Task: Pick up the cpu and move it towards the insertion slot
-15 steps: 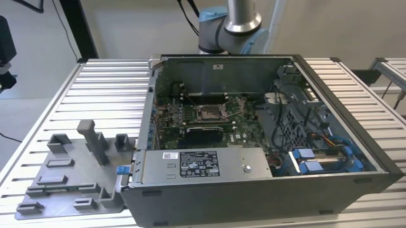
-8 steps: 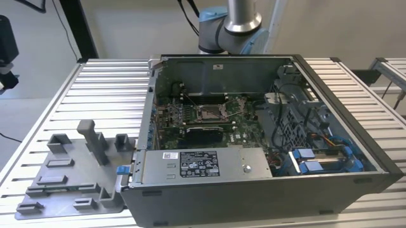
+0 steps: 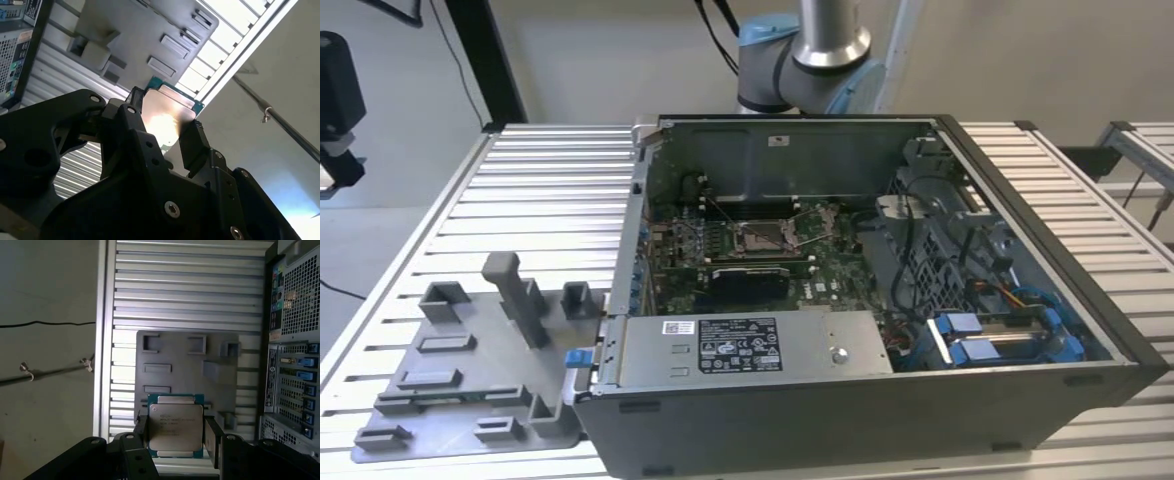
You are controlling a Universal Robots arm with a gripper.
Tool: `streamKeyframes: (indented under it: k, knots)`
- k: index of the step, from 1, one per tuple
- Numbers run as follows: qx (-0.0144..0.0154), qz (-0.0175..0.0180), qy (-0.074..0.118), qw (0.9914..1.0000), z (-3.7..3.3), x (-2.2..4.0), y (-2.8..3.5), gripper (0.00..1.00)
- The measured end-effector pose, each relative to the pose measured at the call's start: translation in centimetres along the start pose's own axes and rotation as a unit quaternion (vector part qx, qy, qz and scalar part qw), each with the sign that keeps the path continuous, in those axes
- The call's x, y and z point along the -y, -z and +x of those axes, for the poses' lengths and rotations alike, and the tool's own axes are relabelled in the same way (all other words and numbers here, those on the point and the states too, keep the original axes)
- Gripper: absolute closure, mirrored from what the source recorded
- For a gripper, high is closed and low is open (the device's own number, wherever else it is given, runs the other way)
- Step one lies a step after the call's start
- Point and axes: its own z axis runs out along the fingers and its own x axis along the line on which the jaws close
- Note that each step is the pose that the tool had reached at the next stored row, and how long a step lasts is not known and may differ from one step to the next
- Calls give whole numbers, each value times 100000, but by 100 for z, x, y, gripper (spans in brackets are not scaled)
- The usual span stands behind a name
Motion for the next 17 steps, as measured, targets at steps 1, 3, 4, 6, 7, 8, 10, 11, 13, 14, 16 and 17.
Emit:
streamKeyframes:
  k: [1,3,4,6,7,8,10,11,13,14,16,17]
  knots:
    - [-2,0,3,100000,-14,1,0,100]
    - [0,0,2,100000,-58,1,0,100]
    - [-1,-1,2,100000,-84,2,0,100]
    - [0,1,0,100000,-139,4,0,100]
    - [-3,0,2,100000,-168,4,0,100]
    - [3,-3,3,100000,-197,5,0,100]
    - [5,-3,2,100000,-258,7,0,100]
    - [3,-4,1,100000,-286,8,0,100]
    - [1,-1,5,100000,-338,9,0,100]
    - [0,-2,3,100000,-363,10,0,100]
    - [7,-5,1,100000,-434,11,0,100]
    - [2,-3,1,100000,-461,12,0,100]
